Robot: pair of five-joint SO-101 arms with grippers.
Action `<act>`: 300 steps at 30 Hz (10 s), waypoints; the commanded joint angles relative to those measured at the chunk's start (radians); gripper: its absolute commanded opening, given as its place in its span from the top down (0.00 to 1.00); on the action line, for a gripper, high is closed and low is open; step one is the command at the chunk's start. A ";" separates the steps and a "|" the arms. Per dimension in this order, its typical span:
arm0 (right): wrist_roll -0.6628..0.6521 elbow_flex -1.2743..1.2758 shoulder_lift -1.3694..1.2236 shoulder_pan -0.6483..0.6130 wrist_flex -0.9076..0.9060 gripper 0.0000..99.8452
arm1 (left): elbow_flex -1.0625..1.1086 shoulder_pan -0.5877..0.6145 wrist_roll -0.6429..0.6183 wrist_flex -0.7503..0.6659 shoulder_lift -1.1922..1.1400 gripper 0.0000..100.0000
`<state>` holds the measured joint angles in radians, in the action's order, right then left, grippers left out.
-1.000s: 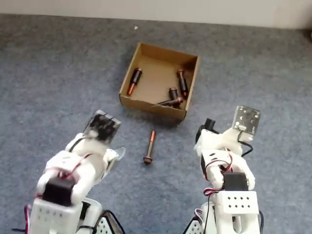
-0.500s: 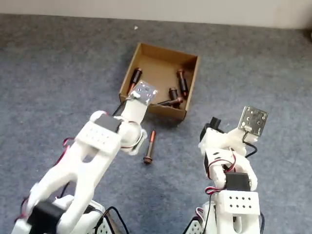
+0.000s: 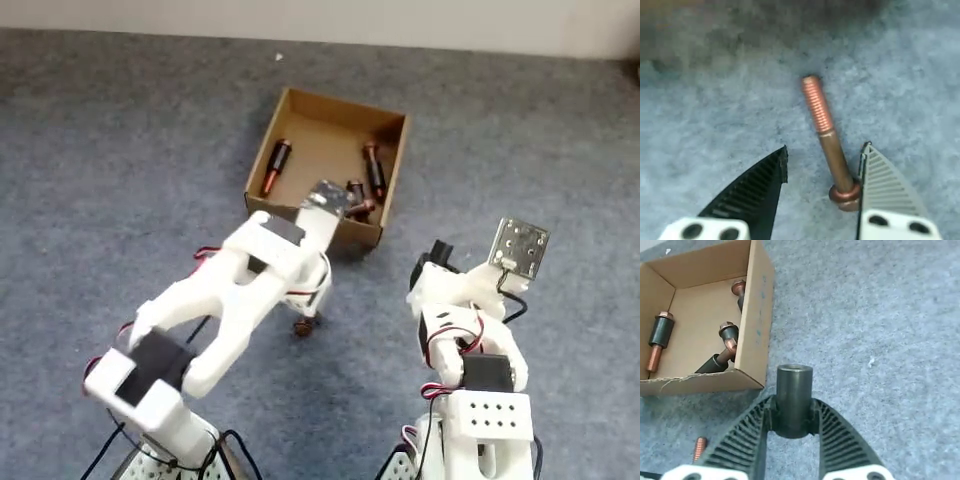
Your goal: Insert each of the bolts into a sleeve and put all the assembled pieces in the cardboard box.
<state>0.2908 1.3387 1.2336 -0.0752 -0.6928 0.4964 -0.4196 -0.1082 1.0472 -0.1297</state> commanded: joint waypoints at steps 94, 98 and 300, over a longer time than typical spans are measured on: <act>0.005 0.077 0.024 0.012 0.151 1.00 | 0.148 0.383 1.359 0.086 0.289 0.74; 0.005 0.077 0.024 0.012 0.151 1.00 | 0.084 0.364 1.359 0.080 0.206 0.74; -0.296 -0.871 -1.346 -0.317 0.618 0.80 | 1.104 0.535 0.201 -0.430 1.498 0.99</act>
<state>-0.0652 0.5470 -0.1350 -0.4035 -0.0836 1.6057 0.0990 0.0775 0.6375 1.3617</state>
